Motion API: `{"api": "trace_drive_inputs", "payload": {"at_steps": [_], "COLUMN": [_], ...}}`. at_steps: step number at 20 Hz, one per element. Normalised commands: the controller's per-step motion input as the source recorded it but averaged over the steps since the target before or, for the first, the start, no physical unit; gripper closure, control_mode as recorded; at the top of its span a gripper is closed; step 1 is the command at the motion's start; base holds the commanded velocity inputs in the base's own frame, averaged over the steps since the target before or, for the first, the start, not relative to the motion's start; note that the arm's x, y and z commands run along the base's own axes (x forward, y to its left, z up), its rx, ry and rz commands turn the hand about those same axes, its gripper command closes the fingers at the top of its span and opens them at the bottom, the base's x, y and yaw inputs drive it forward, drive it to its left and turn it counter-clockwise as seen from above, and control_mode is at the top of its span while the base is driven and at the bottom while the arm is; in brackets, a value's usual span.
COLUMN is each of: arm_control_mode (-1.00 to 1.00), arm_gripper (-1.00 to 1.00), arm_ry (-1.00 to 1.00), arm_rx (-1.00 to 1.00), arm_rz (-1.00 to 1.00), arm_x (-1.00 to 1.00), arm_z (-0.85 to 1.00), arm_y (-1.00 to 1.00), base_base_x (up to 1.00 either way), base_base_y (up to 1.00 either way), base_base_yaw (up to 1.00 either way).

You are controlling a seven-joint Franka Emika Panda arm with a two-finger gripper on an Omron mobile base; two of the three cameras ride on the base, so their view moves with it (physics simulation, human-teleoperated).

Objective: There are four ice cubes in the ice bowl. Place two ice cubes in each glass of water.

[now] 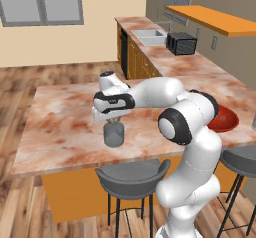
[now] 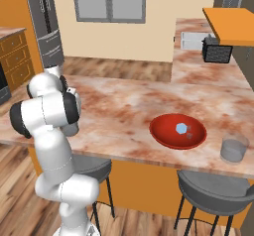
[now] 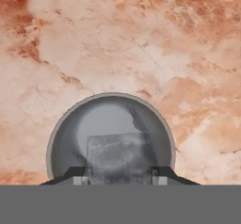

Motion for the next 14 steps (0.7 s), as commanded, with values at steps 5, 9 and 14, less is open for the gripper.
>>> {"api": "trace_drive_inputs", "payload": {"at_steps": [5,9,14], "arm_control_mode": [-1.0,-1.0,-1.0], "arm_gripper": [1.0,1.0,1.0], "arm_ry": [0.0,0.0,0.0], "arm_rx": [0.1,0.07,0.03], "arm_rz": [0.0,0.0,0.0], "arm_x": [0.0,0.0,0.11], "arm_z": [-0.22,-0.31,-0.08], "arm_y": [0.0,0.0,0.0], "base_base_x": [0.0,0.0,0.0], "base_base_y": [0.0,0.0,0.0], "base_base_yaw": [0.0,0.0,0.0]}}
